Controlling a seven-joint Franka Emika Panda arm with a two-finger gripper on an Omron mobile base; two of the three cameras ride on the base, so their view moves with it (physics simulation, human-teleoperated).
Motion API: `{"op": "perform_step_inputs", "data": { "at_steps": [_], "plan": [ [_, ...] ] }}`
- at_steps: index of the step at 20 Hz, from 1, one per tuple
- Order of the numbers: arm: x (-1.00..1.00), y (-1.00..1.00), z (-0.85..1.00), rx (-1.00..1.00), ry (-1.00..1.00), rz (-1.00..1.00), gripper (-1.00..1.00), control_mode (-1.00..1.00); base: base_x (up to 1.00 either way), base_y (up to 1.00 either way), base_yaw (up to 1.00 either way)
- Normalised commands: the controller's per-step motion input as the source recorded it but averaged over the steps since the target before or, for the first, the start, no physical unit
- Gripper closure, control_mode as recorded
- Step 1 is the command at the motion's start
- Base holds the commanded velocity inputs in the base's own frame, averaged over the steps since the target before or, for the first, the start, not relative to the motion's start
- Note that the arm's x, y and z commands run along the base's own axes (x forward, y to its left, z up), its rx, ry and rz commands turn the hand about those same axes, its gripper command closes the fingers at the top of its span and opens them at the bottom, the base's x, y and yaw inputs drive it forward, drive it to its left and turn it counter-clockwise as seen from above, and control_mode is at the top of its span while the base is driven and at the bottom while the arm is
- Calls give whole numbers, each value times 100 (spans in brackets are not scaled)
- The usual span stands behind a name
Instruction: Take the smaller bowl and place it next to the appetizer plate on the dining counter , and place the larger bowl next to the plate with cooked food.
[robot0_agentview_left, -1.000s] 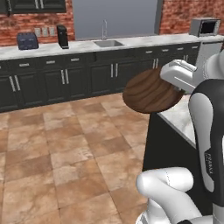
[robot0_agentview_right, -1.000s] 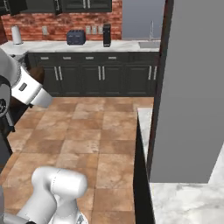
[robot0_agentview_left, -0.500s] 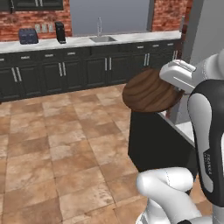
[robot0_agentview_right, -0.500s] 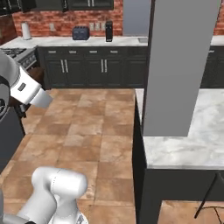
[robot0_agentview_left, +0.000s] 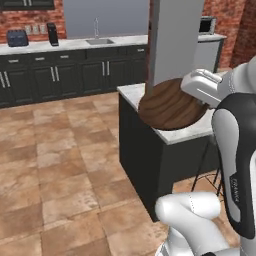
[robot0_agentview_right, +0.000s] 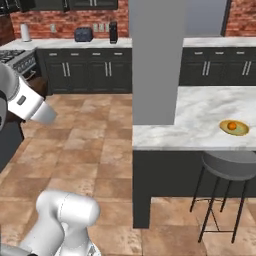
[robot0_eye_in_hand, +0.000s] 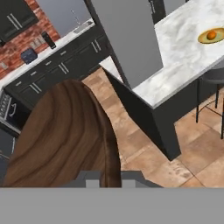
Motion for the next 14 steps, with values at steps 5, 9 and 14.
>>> {"op": "perform_step_inputs", "data": {
  "at_steps": [5, 9, 14],
  "plan": [
    [0, 0, 0, 0, 0, 0, 100, 100, -22, -100, -4],
    [0, 0, 0, 0, 0, 0, 100, 100, -9, -100, -4],
    [0, 0, 0, 0, 0, 0, 100, 100, -13, -100, -5]
  ]
}}
